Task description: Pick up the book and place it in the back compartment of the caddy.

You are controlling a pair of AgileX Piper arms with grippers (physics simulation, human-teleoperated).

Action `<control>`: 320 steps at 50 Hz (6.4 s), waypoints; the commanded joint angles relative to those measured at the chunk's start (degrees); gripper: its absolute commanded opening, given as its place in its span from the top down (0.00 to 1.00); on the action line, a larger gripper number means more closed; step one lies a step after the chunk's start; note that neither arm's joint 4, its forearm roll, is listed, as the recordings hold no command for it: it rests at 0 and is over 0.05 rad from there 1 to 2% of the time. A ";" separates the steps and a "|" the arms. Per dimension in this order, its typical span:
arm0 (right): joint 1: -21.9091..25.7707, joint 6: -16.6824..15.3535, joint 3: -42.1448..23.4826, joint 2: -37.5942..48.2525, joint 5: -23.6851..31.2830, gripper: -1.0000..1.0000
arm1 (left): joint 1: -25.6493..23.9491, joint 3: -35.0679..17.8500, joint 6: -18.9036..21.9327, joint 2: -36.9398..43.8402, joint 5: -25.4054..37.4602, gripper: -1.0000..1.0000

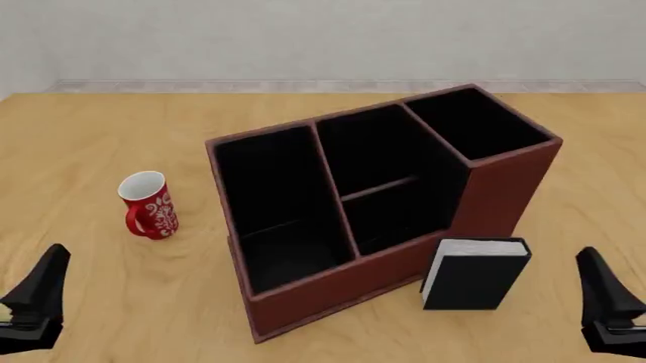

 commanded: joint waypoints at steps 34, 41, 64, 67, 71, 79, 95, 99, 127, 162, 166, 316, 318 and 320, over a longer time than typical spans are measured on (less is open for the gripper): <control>-0.09 0.56 -0.03 1.20 -0.52 0.00 | -14.41 -17.98 -2.81 7.68 5.99 0.00; -0.13 0.85 0.01 2.26 -1.29 0.00 | -20.05 -19.26 -3.57 13.45 3.27 0.00; -0.15 0.83 -0.02 2.17 -1.17 0.00 | -33.55 -20.78 -2.56 28.39 -6.59 0.00; -0.04 -0.36 -0.04 0.23 -0.49 0.00 | -34.86 -21.46 -2.81 29.21 -6.59 0.00; -0.15 0.75 -0.06 1.56 -0.64 0.00 | -35.61 -21.36 -1.06 32.37 -8.38 0.00; -0.16 0.78 -0.01 2.25 -1.34 0.00 | -39.26 -24.88 -1.25 39.95 -10.46 0.00; -0.16 0.58 -0.07 1.13 -0.40 0.00 | -45.68 -29.72 0.68 48.21 -12.08 0.00; -0.10 -0.10 -0.09 0.27 -0.24 0.00 | -46.40 -30.20 0.08 49.80 -12.42 0.00; -0.20 0.63 -0.01 1.90 -1.15 0.00 | -56.46 -36.57 -0.84 64.24 -13.55 0.00; -0.21 0.38 -0.06 0.80 -0.30 0.00 | -59.79 -44.93 2.41 75.98 -11.69 0.00; -0.19 0.24 -0.05 0.63 -0.28 0.00 | -59.69 -45.90 3.70 77.61 -11.66 0.00; -0.30 0.38 -0.05 1.15 -0.65 0.00 | -62.68 -64.57 6.76 110.46 -9.51 0.00; -0.30 0.33 -0.08 0.87 -0.40 0.00 | -62.69 -64.72 6.69 110.69 -9.45 0.00; -0.29 0.22 -0.11 0.55 -0.17 0.00 | -62.63 -64.97 6.70 110.95 -9.29 0.00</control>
